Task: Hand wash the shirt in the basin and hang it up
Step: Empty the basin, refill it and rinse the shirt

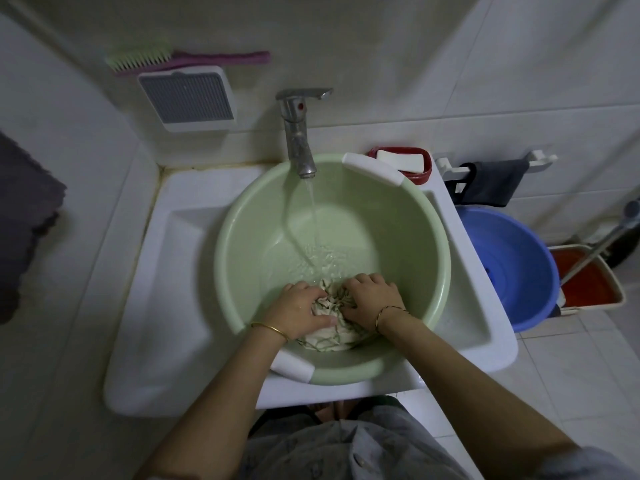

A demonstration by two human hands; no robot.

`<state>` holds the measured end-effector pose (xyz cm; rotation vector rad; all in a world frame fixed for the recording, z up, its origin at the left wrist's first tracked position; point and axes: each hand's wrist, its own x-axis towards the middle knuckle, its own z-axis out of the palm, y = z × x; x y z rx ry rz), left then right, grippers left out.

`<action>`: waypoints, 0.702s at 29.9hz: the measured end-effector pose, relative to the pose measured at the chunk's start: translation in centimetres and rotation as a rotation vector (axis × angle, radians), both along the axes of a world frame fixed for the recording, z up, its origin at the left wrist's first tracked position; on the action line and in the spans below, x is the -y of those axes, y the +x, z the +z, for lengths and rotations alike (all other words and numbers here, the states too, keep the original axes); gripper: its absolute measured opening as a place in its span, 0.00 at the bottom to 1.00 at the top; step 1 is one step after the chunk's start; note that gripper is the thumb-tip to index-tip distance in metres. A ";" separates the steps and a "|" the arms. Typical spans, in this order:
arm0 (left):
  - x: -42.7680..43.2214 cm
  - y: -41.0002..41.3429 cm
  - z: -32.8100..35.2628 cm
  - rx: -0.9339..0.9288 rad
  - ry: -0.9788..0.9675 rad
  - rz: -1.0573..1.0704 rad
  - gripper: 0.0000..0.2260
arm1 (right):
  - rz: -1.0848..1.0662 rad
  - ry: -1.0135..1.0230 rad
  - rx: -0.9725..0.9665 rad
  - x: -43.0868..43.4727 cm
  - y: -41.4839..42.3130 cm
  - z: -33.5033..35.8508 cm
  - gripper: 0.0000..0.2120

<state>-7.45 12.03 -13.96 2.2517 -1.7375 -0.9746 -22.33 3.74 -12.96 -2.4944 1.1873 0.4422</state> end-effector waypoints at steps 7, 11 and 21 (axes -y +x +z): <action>0.1 0.1 0.0 0.003 0.012 -0.006 0.27 | -0.003 0.004 0.003 0.0 0.0 0.0 0.24; 0.1 0.1 0.0 0.004 0.012 -0.009 0.27 | -0.009 0.006 0.001 0.0 0.0 -0.1 0.24; 0.0 0.0 0.1 -0.012 0.009 0.000 0.26 | -0.011 0.010 0.005 0.1 0.0 0.0 0.24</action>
